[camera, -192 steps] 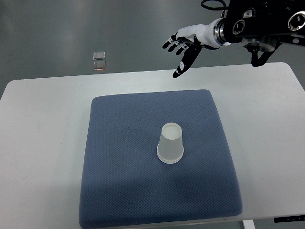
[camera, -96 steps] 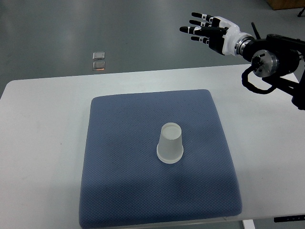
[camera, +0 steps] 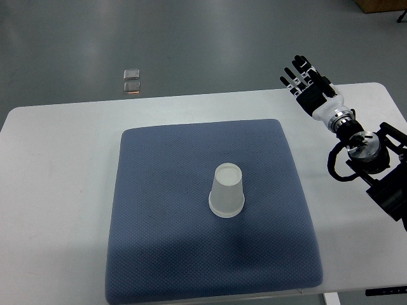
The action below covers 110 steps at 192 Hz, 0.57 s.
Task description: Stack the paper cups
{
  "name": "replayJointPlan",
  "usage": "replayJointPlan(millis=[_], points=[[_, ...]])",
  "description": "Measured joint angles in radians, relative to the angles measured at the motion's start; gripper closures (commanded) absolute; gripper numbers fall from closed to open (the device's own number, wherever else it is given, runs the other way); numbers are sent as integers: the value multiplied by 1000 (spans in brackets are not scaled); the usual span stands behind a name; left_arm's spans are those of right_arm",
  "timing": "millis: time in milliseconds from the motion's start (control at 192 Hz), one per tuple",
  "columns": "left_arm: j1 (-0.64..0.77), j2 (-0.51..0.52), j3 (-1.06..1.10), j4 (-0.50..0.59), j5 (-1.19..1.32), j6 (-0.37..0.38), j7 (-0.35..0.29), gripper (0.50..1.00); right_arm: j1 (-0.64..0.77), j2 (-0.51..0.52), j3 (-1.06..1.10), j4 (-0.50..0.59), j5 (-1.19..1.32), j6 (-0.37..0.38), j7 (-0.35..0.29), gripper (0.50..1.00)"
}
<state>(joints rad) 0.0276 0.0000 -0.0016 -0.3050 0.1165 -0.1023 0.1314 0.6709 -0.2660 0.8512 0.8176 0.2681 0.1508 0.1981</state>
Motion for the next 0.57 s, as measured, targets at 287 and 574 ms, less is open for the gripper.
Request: replayJointPlan(millis=[287, 574], points=[[0, 0, 0, 0, 0, 0, 2, 500, 3, 11, 21, -84, 5, 30, 3, 581], [0, 0, 0, 0, 0, -1, 2, 500, 5, 15, 14, -88, -12, 30, 4, 581]])
